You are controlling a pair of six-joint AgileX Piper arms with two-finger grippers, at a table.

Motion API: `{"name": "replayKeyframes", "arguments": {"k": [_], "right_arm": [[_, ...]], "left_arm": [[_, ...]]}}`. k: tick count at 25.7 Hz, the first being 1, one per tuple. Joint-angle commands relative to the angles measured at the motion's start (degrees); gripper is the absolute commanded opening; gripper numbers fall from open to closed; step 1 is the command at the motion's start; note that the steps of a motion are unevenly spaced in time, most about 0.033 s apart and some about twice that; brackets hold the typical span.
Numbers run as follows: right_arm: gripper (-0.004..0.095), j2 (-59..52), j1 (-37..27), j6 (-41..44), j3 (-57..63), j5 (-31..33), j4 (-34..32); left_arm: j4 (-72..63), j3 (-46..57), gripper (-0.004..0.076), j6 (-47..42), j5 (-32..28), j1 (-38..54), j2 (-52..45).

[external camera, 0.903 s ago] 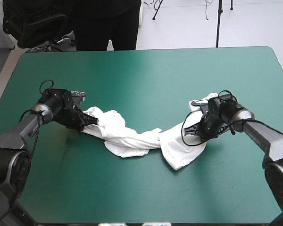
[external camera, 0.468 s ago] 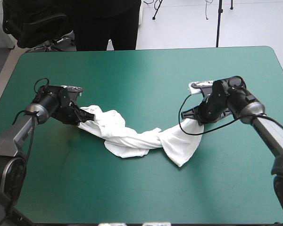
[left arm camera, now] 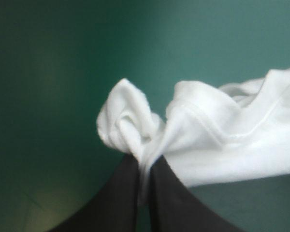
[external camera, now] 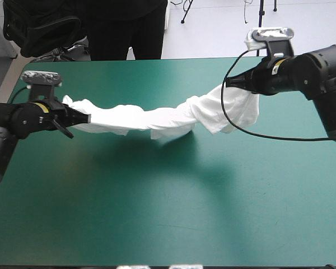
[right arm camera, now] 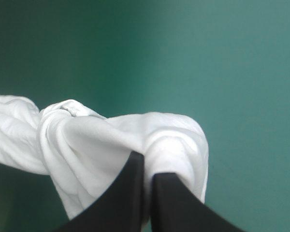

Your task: Fold the cloth

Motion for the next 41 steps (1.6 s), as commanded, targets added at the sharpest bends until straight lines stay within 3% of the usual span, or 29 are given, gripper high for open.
{"name": "replayKeyframes", "arguments": {"k": [1, 10, 21, 28, 32, 41], "right_arm": [[-0.0017, -2.6, -0.1, 0.5, -7.5, -2.0, -1.9], [-0.0017, -5.9, -0.1, 0.4, -19.3, -2.3, -2.0], [-0.0017, -15.8, -0.1, -0.5, -18.7, 1.3, -2.0], [-0.0017, -23.5, 0.1, -1.5, -9.8, 1.9, -0.1], [-0.0017, -29.9, 0.1, -1.5, 0.2, 1.9, 2.2], [-0.0017, -38.5, 0.1, 1.3, 22.9, 1.9, 4.8]], "left_arm": [[0.2, -7.6, -0.0009, 0.0, -2.2, 0.0, -6.9], [-0.1, -27.4, -0.0009, 1.3, 3.1, 0.0, -10.8], [-10.6, -31.3, -0.0009, 4.0, 10.1, -0.1, -14.2], [-11.2, -26.3, -0.0009, 2.4, 13.4, -0.1, -20.8], [-17.5, -22.4, -0.0009, 2.0, 19.7, -0.1, -23.6], [-25.9, -3.3, -0.0009, -1.0, 19.6, -0.1, -28.5]]}}
